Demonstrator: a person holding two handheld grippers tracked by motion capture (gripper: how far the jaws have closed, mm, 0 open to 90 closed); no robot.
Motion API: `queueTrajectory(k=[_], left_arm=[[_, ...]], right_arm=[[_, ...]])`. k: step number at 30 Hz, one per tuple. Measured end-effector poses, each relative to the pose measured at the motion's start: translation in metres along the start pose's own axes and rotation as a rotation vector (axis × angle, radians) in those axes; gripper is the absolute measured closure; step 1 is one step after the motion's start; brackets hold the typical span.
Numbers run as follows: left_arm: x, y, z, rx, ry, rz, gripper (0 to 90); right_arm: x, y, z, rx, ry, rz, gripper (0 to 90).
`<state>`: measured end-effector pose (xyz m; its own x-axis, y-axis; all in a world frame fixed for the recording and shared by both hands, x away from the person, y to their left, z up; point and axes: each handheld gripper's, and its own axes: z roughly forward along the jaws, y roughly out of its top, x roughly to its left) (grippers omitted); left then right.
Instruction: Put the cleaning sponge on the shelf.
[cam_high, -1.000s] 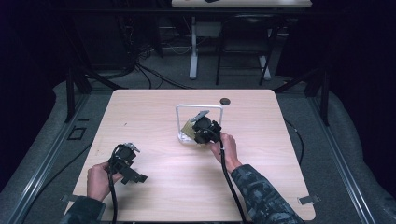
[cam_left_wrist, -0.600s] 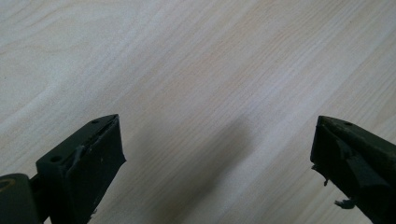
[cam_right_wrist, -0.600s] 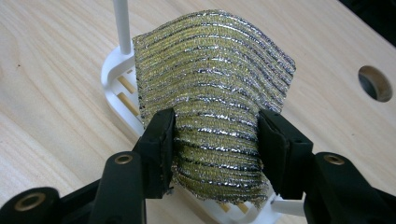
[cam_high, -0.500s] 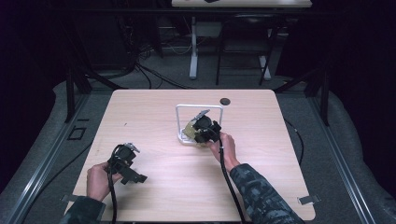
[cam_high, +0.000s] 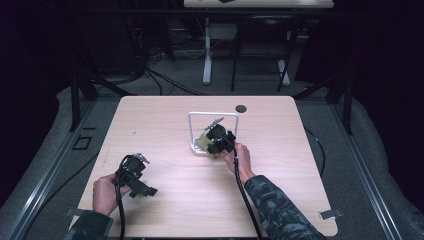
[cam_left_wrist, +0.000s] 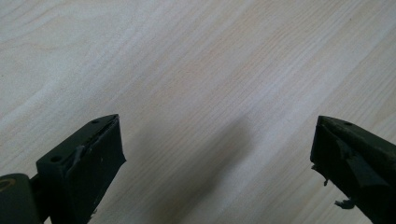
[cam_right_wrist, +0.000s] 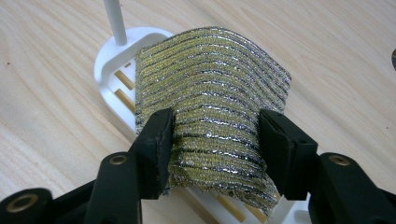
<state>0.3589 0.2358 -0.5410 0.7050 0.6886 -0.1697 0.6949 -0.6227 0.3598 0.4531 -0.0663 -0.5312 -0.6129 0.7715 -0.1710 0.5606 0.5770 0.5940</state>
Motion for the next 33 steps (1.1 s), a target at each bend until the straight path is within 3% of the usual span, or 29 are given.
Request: queueTrajectory(k=[16, 33], left_arm=[[-0.0001, -0.0003, -0.0002, -0.001, 0.002, -0.002, 2.8], [-0.0001, -0.0007, -0.0007, -0.004, -0.001, -0.007, 2.8]], right_arm=[[-0.0007, -0.0011, -0.0001, 0.025, 0.012, 0.014, 32.4], [0.0014, 0.0006, -0.008, -0.001, 0.015, -0.013, 19.6]])
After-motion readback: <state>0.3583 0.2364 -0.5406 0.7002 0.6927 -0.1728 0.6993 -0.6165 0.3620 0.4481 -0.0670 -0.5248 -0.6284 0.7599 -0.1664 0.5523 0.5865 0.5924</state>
